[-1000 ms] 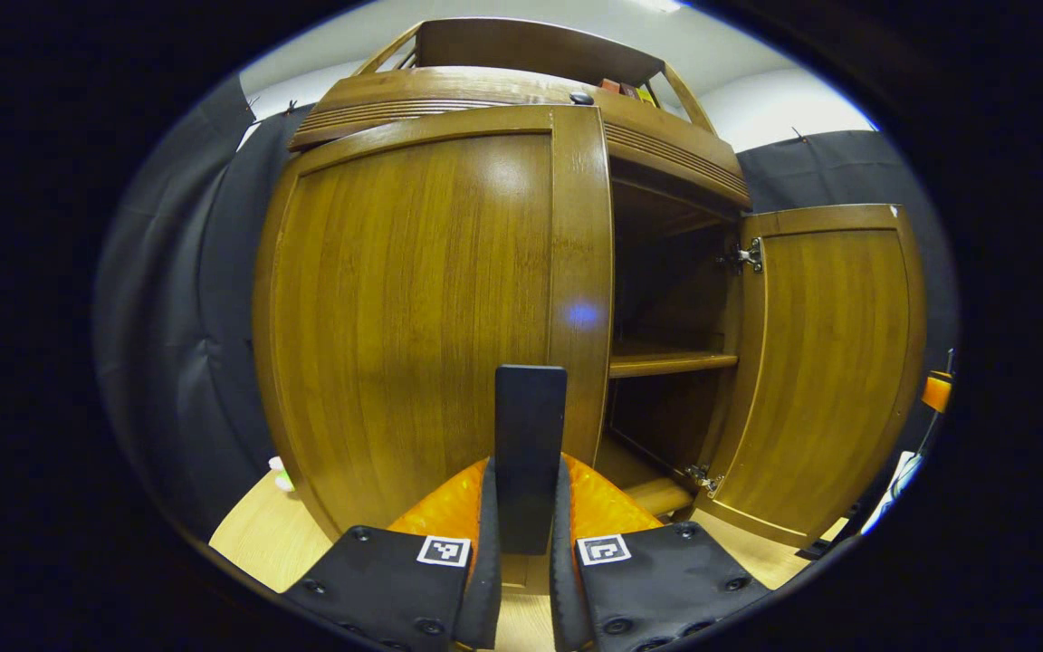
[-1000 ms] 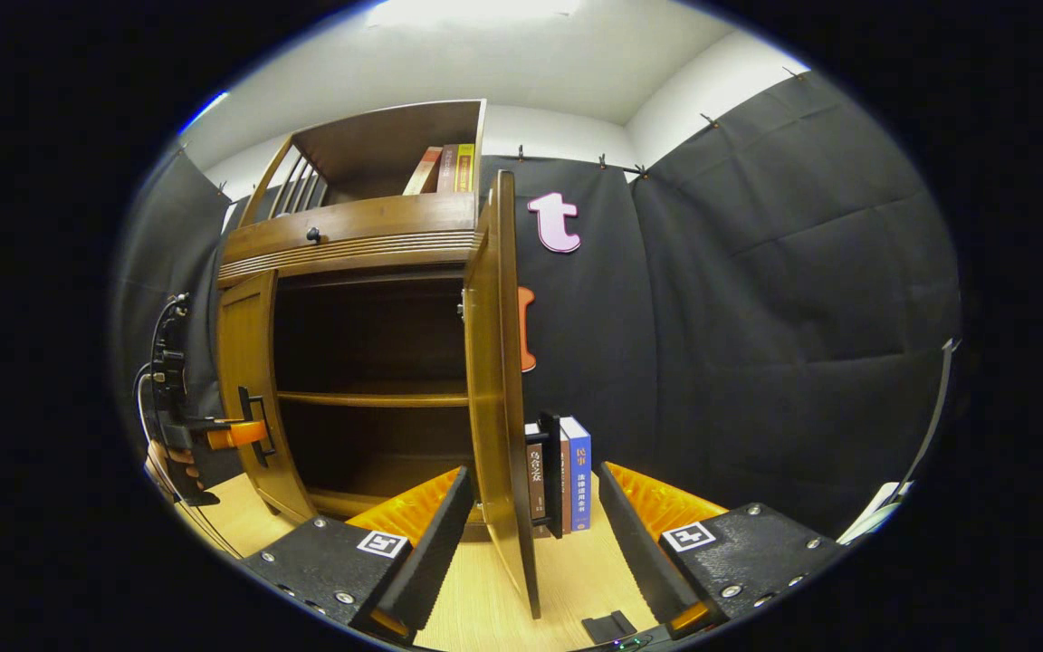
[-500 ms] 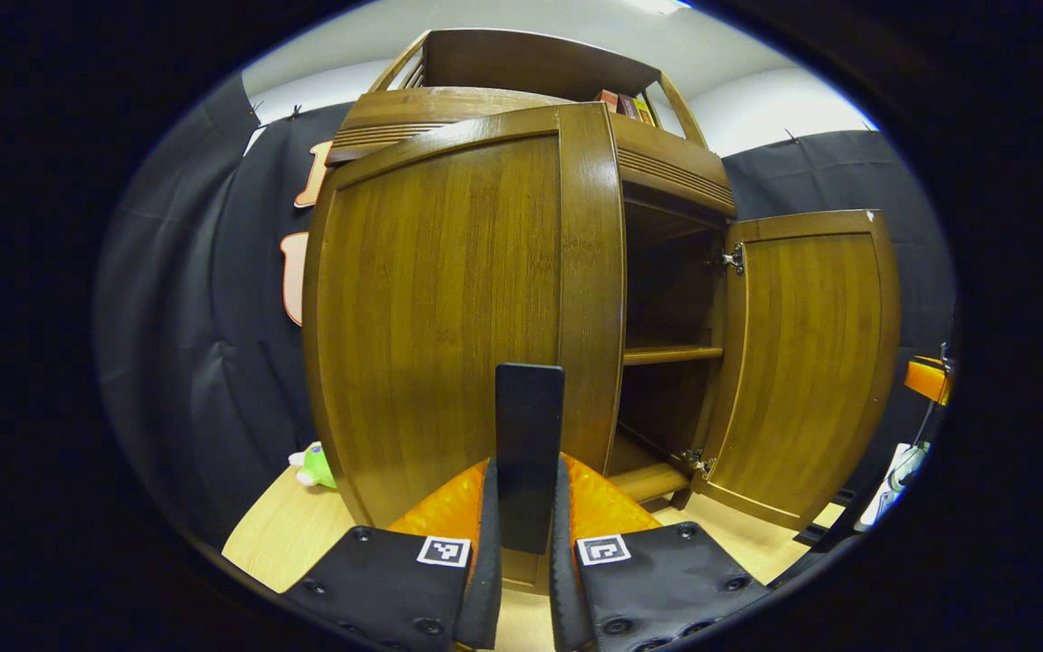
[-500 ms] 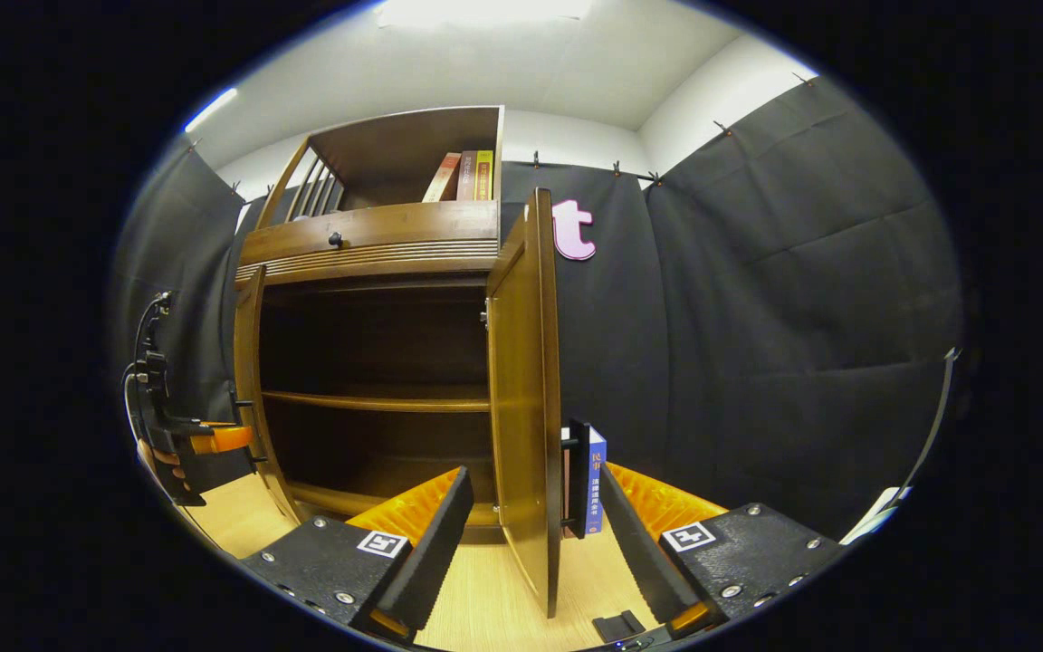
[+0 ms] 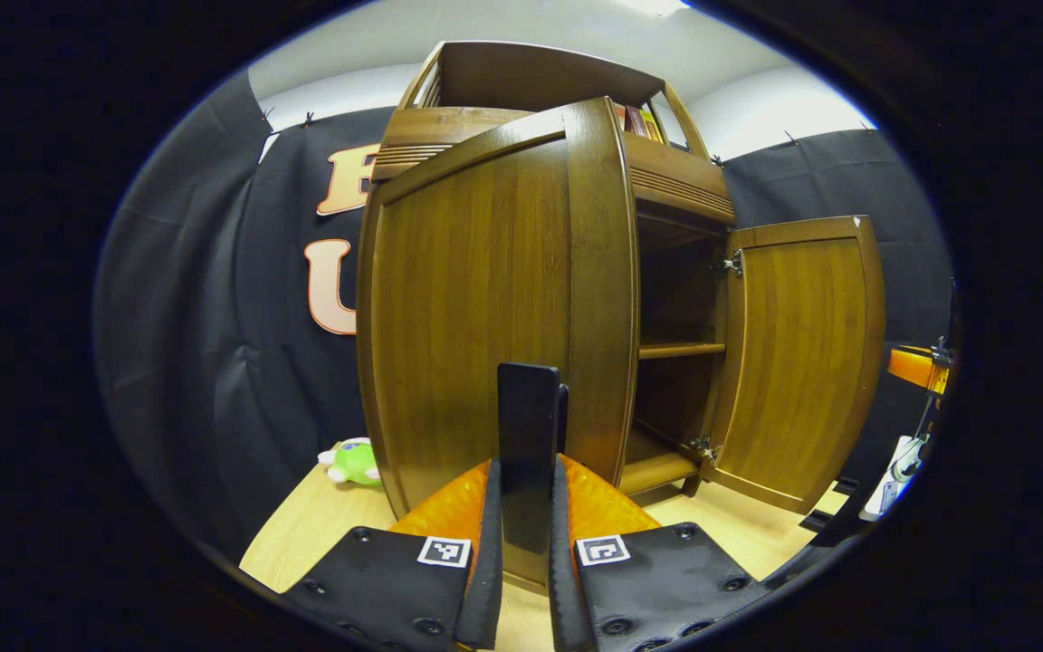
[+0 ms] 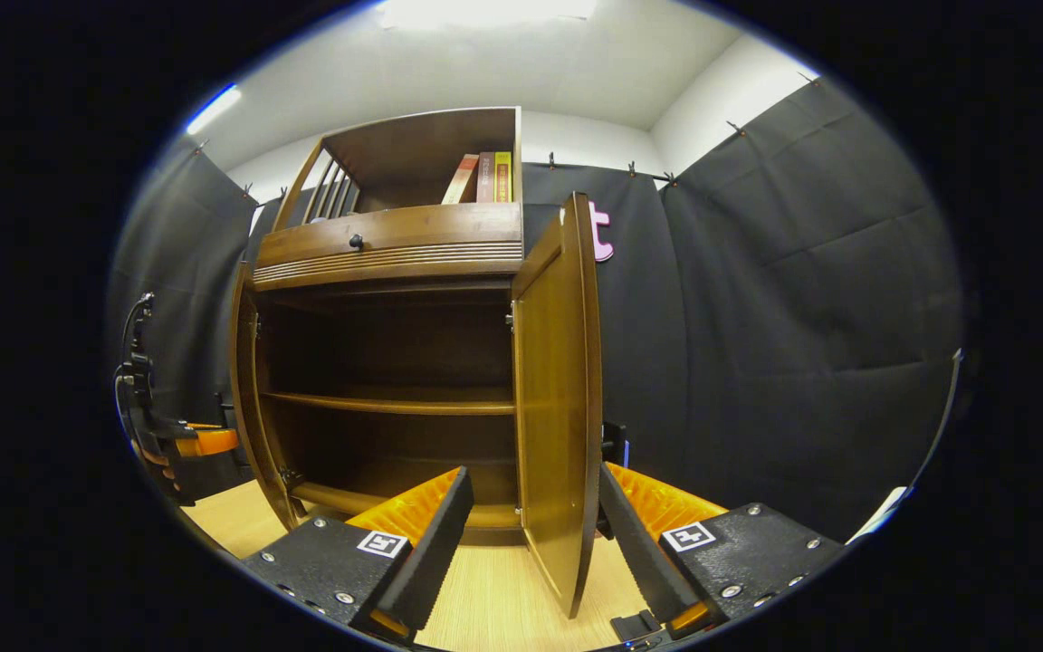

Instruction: Open the right door of the double-door shoe cabinet with the right hand, and open the left door with the left hand.

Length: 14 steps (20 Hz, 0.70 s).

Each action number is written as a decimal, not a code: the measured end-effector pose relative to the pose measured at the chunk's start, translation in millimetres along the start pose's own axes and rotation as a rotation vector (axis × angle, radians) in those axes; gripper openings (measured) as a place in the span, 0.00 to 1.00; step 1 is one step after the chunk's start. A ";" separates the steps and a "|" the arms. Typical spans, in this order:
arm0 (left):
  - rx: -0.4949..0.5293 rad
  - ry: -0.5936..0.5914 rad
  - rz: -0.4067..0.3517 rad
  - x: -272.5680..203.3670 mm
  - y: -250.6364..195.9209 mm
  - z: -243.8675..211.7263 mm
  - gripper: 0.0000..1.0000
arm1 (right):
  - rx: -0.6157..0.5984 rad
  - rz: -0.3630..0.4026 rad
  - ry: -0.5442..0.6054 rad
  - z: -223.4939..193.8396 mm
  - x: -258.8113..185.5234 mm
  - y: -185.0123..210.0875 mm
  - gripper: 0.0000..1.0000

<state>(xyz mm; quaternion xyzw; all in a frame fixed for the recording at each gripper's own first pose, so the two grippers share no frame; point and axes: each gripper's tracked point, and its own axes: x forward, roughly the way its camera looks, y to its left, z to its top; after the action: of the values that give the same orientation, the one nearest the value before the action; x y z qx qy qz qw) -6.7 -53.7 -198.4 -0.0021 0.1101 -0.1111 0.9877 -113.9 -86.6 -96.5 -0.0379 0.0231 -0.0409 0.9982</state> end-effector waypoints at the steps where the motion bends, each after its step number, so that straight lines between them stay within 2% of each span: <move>1: 0.003 -0.001 0.009 -2.9 3.1 0.0 0.29 | 0.001 0.004 -0.002 -0.8 -0.5 1.0 0.98; 6: 0.039 -0.004 0.069 -26.0 24.0 3.0 0.23 | 0.009 0.021 0.004 -2.8 2.3 8.9 0.97; 7: 0.038 -0.009 0.081 -31.0 29.0 2.3 0.17 | 0.012 0.026 0.006 -3.1 2.5 10.5 0.97; 14: 0.001 -0.012 0.107 -46.3 54.7 0.2 0.17 | 0.018 0.056 0.008 -4.4 3.6 24.4 0.98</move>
<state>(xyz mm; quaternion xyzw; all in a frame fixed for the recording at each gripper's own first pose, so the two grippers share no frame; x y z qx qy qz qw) -38.7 9.8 -189.7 0.0037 0.1039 -0.0581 0.9929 -108.6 -63.0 -102.9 -0.0280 0.0279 -0.0136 0.9991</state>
